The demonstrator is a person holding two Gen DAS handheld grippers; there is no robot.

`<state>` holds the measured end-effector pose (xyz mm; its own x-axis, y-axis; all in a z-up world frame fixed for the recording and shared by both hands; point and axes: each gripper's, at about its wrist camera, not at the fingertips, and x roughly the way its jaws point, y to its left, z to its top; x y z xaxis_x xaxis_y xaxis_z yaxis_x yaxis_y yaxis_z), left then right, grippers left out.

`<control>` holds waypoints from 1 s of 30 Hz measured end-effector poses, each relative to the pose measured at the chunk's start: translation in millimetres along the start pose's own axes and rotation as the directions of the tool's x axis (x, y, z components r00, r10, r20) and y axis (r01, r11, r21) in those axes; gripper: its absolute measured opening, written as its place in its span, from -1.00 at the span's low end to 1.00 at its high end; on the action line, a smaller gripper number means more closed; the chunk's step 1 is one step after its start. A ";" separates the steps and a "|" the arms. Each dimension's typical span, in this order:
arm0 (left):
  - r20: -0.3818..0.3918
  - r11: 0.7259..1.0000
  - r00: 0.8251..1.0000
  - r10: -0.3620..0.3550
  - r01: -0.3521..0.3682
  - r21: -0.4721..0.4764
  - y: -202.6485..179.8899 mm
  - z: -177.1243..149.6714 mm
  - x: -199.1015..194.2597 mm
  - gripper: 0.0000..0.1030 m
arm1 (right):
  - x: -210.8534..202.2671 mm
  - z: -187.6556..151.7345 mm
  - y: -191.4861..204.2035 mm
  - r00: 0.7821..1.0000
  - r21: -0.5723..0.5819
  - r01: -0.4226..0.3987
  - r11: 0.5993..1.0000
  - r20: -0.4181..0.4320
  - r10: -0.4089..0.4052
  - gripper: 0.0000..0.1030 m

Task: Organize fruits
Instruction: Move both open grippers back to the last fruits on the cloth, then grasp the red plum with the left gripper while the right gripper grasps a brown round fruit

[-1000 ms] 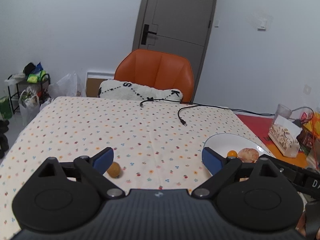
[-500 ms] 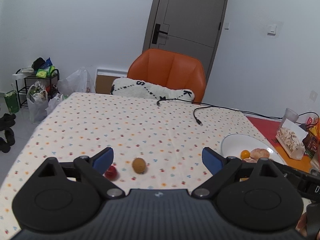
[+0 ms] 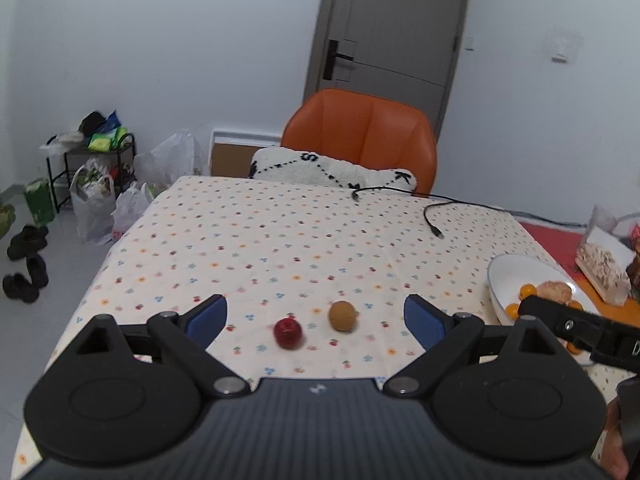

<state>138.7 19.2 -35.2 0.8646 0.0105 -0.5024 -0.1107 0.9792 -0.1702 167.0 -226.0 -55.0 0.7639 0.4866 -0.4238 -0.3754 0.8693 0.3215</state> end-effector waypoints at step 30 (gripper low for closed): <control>-0.109 0.997 0.994 -0.020 0.011 -0.083 24.9 -13.7 63.8 -0.06 | 68.4 -4.3 28.9 0.987 -0.086 -0.054 0.995 -0.157 0.040 0.44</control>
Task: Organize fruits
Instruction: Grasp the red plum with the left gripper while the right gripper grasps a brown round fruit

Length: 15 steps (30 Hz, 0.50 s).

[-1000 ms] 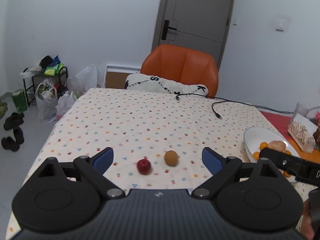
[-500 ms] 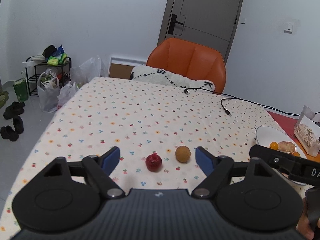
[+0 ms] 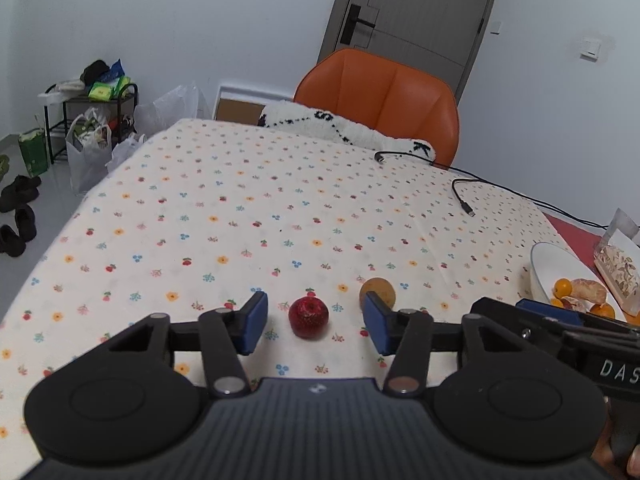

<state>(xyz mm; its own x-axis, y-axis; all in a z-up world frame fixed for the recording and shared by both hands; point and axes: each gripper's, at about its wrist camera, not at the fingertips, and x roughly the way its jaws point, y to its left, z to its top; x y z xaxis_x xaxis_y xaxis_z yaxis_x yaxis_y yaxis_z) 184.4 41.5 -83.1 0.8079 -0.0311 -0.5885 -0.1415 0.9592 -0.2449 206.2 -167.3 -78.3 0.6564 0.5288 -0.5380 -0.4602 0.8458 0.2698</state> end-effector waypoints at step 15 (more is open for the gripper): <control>0.005 0.998 1.000 0.000 0.000 -0.060 24.2 10.0 7.2 -0.58 | 39.5 3.3 17.8 0.997 -0.027 -0.031 0.999 -0.072 0.029 0.24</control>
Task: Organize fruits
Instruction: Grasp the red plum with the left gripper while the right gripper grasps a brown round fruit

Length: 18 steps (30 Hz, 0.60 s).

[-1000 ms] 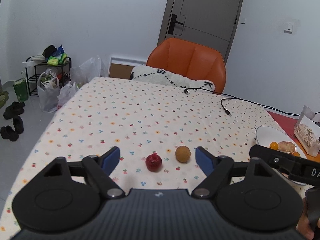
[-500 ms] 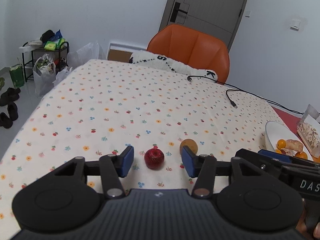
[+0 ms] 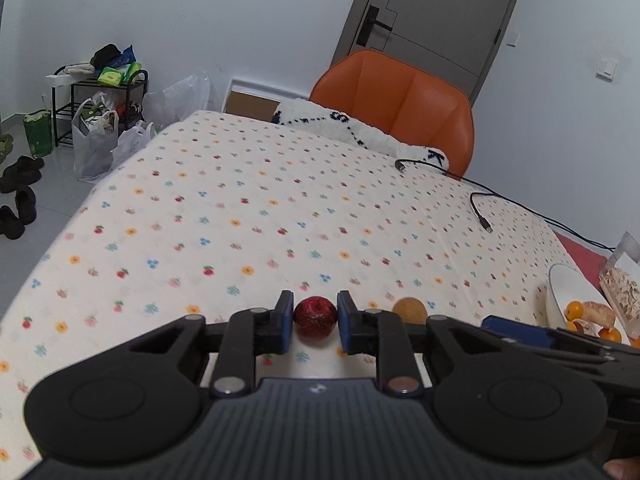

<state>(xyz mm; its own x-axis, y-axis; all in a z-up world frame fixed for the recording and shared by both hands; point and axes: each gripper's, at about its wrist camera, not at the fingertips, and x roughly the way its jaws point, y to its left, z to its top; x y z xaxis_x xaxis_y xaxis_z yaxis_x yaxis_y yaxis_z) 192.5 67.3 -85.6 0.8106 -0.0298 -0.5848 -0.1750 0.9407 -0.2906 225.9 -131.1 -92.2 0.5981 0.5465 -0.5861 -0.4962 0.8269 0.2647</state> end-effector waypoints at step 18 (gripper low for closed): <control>0.014 1.000 1.000 -0.013 0.013 -0.016 0.7 3.6 -4.6 -0.59 | 8.1 4.4 4.6 0.999 0.009 -0.044 0.999 0.003 0.044 -0.55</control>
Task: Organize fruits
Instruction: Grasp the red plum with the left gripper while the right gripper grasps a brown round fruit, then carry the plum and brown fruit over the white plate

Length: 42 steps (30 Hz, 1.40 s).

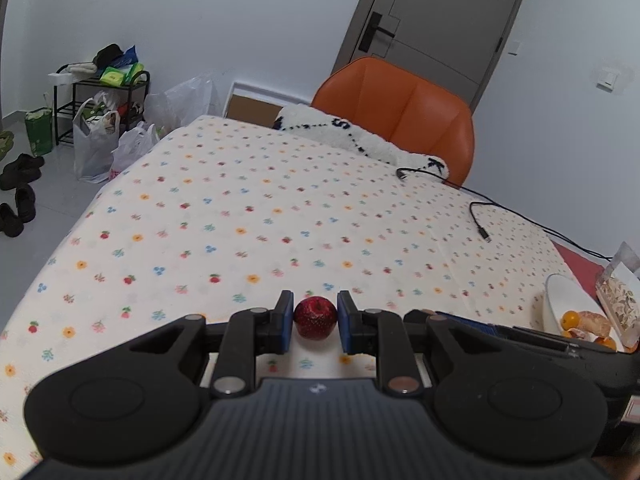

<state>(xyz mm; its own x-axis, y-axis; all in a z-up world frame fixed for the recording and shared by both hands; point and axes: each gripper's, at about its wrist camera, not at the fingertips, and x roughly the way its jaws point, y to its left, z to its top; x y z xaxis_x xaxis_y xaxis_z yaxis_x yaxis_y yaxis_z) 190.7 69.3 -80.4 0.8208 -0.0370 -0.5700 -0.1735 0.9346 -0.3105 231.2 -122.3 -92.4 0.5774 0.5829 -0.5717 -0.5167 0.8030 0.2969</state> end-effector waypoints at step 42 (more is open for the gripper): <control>-0.052 0.963 0.974 -0.219 0.224 0.151 -157.2 -30.4 -2.6 -0.59 | -161.0 -26.1 -105.2 0.949 0.165 0.229 0.959 0.183 -0.258 -0.55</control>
<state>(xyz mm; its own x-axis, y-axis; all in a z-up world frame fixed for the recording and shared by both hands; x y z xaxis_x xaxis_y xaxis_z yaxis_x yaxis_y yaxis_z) 199.3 -88.3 -53.2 0.8094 -0.2589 -0.5270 0.0991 0.9449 -0.3120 176.1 -303.8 -51.5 0.7970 0.3684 -0.4787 -0.2593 0.9244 0.2797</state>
